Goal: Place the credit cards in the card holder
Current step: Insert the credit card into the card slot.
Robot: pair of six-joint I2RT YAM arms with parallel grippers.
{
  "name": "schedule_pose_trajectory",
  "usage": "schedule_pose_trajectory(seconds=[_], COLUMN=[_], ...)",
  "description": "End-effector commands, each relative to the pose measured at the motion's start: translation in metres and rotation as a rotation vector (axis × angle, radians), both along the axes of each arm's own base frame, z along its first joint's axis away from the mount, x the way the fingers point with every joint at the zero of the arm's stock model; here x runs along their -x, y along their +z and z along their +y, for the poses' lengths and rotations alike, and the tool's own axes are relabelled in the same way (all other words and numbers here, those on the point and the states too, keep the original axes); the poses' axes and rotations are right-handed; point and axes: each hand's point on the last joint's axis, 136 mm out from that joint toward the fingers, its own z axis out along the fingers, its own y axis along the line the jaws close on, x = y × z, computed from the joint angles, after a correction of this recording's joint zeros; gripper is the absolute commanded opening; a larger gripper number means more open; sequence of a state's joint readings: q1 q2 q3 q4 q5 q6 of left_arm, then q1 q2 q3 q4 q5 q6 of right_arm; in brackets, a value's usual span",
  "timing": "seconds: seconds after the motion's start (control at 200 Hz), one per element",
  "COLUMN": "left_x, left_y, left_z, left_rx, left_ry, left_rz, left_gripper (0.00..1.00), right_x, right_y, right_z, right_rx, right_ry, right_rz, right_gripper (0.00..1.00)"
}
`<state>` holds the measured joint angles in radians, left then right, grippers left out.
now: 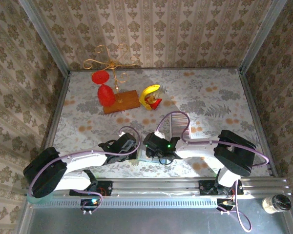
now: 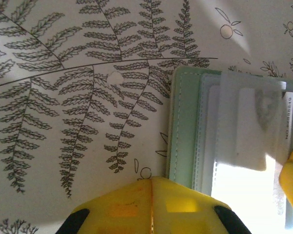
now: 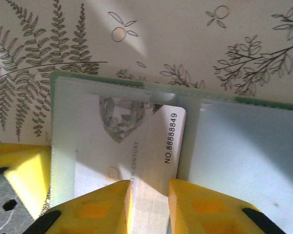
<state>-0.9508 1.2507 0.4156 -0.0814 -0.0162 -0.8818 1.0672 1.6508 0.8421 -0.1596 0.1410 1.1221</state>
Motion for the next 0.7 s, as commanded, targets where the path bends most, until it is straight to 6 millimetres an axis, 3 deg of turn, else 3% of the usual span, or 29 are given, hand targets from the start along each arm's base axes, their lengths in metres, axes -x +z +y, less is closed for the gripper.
schedule_pose_trajectory(seconds=[0.0, 0.245, 0.34, 0.55, 0.695], left_x=[0.022, 0.025, 0.025, 0.024, 0.033], left_y=[-0.011, -0.015, -0.014, -0.009, -0.012], left_z=[-0.018, -0.023, -0.020, -0.003, 0.000], left_rx=[0.056, 0.065, 0.057, 0.011, 0.026], left_ry=[-0.082, -0.095, -0.087, -0.029, -0.012], left_rz=[0.081, 0.091, 0.089, 0.072, 0.098], left_gripper=[0.08, 0.07, 0.07, 0.08, 0.08], right_x=[0.001, -0.002, -0.005, 0.000, 0.013], right_y=[0.002, 0.017, 0.027, 0.049, 0.053], right_z=[0.010, 0.024, 0.020, -0.011, -0.029], right_rx=[-0.021, -0.129, -0.166, -0.089, -0.023], right_ry=[0.002, -0.031, -0.057, -0.098, -0.116], right_rz=[0.008, -0.009, -0.042, -0.106, -0.126], right_gripper=[0.26, 0.26, 0.27, 0.29, 0.33])
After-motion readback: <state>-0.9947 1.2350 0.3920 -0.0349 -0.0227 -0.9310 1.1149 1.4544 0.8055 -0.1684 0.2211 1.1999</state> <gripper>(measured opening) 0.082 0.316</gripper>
